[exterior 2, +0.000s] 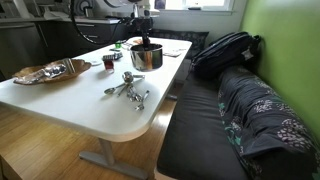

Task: Move the silver pot a little forward on the table

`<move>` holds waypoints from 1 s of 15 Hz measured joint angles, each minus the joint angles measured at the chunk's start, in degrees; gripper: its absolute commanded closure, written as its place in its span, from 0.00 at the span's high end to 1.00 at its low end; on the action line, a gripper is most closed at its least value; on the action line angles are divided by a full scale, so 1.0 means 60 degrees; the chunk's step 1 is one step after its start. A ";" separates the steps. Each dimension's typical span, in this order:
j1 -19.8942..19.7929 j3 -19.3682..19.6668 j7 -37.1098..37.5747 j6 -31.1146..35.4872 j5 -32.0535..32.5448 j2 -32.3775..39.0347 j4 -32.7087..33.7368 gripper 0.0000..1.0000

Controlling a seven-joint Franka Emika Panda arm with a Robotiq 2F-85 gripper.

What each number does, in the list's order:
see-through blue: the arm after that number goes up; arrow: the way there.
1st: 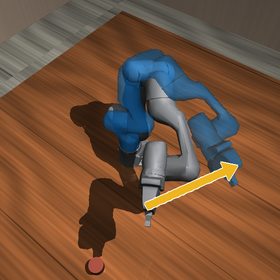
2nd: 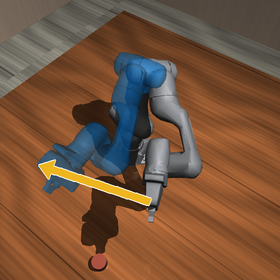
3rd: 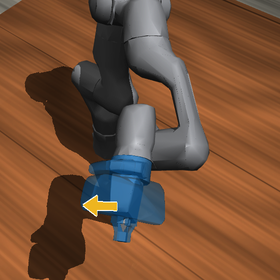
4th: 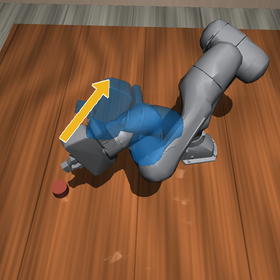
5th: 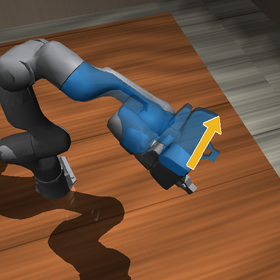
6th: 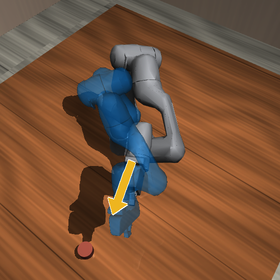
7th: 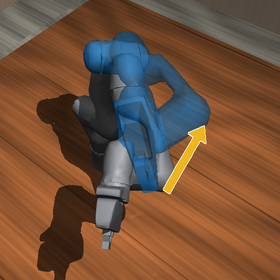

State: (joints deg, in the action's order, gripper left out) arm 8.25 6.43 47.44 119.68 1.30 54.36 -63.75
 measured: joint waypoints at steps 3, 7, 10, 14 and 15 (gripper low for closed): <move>0.0027 -0.0009 0.0272 -0.0027 0.0001 0.0913 0.1299 0.04; 0.0047 -0.0006 0.0373 -0.0051 0.0002 0.1423 0.2162 0.01; 0.0020 -0.0109 0.0373 0.0086 -0.0047 0.1508 0.2170 0.01; -0.0054 -0.0376 0.0373 0.0034 -0.0268 0.2018 0.2809 0.01; -0.0088 -0.0413 0.0366 -0.0031 -0.0331 0.2163 0.3020 0.01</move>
State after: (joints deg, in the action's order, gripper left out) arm 7.73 3.95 49.64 119.50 -0.68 67.33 -45.63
